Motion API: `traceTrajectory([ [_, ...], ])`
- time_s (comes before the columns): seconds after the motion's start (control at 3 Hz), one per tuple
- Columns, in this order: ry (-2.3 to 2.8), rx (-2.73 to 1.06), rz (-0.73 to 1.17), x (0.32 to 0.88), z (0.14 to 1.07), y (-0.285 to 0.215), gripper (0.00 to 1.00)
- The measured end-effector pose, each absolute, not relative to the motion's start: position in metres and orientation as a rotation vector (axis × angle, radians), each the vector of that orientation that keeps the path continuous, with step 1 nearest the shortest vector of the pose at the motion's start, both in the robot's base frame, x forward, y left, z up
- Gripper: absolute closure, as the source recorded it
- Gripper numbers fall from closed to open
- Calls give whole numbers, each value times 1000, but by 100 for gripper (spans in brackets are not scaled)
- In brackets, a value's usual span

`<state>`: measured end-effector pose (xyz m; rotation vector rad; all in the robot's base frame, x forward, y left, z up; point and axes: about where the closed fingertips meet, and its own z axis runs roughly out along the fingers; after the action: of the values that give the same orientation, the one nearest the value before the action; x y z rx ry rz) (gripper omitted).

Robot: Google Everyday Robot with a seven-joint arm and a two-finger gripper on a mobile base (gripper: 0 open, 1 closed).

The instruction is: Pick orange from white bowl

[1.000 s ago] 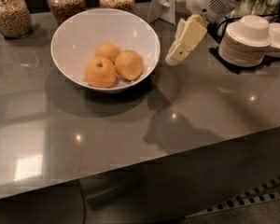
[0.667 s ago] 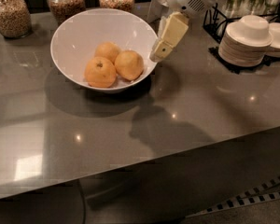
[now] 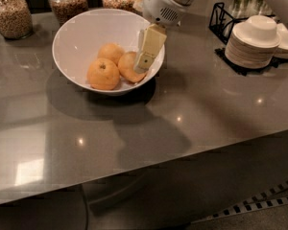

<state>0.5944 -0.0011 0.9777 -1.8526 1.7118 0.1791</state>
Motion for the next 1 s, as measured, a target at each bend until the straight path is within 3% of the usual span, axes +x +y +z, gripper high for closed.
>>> traceTrajectory([
  [0.33, 1724, -1903, 182, 596, 961, 16, 8],
  [0.67, 1746, -1925, 190, 604, 949, 25, 25],
  [1.0, 1778, -1933, 189, 613, 937, 28, 31],
])
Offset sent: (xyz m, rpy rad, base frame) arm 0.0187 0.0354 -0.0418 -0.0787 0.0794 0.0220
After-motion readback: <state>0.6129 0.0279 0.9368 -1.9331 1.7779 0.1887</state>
